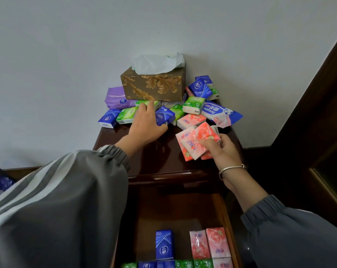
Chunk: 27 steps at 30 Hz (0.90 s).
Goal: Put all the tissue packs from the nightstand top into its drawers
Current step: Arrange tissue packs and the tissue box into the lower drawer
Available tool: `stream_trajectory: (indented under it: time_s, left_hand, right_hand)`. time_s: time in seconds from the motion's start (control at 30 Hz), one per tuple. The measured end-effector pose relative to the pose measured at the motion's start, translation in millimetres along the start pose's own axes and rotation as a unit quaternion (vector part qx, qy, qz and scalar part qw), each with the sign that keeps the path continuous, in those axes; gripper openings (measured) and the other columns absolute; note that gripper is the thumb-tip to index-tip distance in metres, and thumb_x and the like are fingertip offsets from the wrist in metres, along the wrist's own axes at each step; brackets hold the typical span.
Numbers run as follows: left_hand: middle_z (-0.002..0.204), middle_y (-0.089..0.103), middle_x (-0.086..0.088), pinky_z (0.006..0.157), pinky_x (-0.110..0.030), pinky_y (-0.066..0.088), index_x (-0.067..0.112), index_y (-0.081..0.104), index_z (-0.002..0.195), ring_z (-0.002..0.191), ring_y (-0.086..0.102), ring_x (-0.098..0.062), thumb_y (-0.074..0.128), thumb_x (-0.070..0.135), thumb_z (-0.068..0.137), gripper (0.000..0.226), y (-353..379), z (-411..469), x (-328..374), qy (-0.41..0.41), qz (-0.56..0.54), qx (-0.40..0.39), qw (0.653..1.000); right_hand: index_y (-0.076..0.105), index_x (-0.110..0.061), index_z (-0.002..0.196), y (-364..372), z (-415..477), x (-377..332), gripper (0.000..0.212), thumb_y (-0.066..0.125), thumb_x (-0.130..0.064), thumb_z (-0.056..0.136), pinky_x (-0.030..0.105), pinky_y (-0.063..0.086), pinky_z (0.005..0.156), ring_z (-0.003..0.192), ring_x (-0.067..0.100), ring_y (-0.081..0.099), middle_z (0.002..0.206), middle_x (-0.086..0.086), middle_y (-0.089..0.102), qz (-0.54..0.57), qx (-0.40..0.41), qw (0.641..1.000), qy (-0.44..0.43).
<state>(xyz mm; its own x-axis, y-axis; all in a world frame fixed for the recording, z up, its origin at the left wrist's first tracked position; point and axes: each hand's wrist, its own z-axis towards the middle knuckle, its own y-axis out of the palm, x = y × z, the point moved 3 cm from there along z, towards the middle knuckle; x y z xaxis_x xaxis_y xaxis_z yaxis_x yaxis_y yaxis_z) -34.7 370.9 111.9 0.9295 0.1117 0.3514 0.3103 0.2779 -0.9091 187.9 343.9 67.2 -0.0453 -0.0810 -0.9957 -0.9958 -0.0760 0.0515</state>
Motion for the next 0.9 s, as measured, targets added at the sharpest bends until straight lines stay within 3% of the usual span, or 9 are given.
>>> stream_trajectory:
  time_s: [0.1,0.3,0.4,0.5,0.67,0.77,0.9]
  left_hand:
    - [0.129,0.037,-0.018,0.103,-0.042,0.033,0.005,0.044,0.133,0.122,0.037,-0.037,0.062,0.042,0.083,0.065,-4,0,-15,0.004,0.084,-0.037,0.996]
    - [0.132,0.043,-0.018,0.099,-0.050,0.036,0.007,0.037,0.133,0.126,0.040,-0.038,0.061,0.052,0.084,0.071,8,-5,-21,0.018,0.147,-0.067,0.987]
    - [0.131,0.045,-0.021,0.096,-0.049,0.039,0.009,0.033,0.136,0.122,0.045,-0.039,0.061,0.051,0.084,0.072,7,-4,-23,0.035,0.200,-0.057,0.977]
    - [0.140,0.035,-0.026,0.100,-0.049,0.038,0.012,0.027,0.142,0.127,0.041,-0.043,0.063,0.048,0.085,0.077,4,-4,-26,0.023,0.162,-0.094,0.982]
    - [0.137,0.040,-0.022,0.088,-0.043,0.045,0.015,0.029,0.141,0.113,0.052,-0.041,0.067,0.043,0.084,0.074,-4,-17,-23,0.011,0.098,-0.124,0.987]
    - [0.129,0.055,-0.013,0.083,-0.037,0.047,0.016,0.034,0.139,0.110,0.057,-0.033,0.068,0.043,0.083,0.071,-20,-41,-21,-0.029,-0.025,-0.052,0.998]
    - [0.114,0.063,0.005,0.065,-0.013,0.039,0.031,0.041,0.129,0.090,0.062,-0.015,0.071,0.052,0.075,0.066,-60,-112,-30,-0.095,-0.184,0.118,0.971]
  right_hand:
    - [0.061,-0.019,0.101,-1,1,-1,0.031,0.072,-0.034,0.076,0.015,0.048,0.054,0.084,0.009,0.067,0.095,-0.003,0.070,-0.010,-0.003,1.000,0.013]
    - [0.061,-0.017,0.099,0,-1,-4,0.032,0.071,-0.034,0.075,0.009,0.045,0.047,0.081,0.007,0.067,0.093,-0.002,0.070,-0.008,-0.008,1.000,0.024]
    - [0.061,-0.021,0.098,-1,0,-4,0.029,0.071,-0.036,0.074,0.014,0.047,0.053,0.084,0.007,0.066,0.094,-0.004,0.069,-0.019,-0.007,0.999,0.028]
    - [0.060,-0.025,0.095,-1,0,-3,0.025,0.070,-0.037,0.075,0.017,0.046,0.057,0.085,0.007,0.066,0.094,-0.006,0.069,-0.025,-0.003,0.999,0.029]
    - [0.058,-0.025,0.088,1,0,-4,0.020,0.071,-0.034,0.075,0.007,0.043,0.043,0.075,0.002,0.064,0.087,-0.008,0.067,-0.019,0.004,0.999,0.025]
    - [0.058,-0.024,0.089,1,0,-4,0.021,0.070,-0.036,0.076,0.009,0.043,0.045,0.077,0.004,0.063,0.089,-0.006,0.067,-0.036,0.009,0.999,0.029]
    - [0.057,-0.021,0.085,1,1,-3,0.020,0.070,-0.034,0.076,0.016,0.047,0.051,0.077,0.009,0.064,0.089,-0.001,0.067,-0.038,0.016,0.999,0.025]
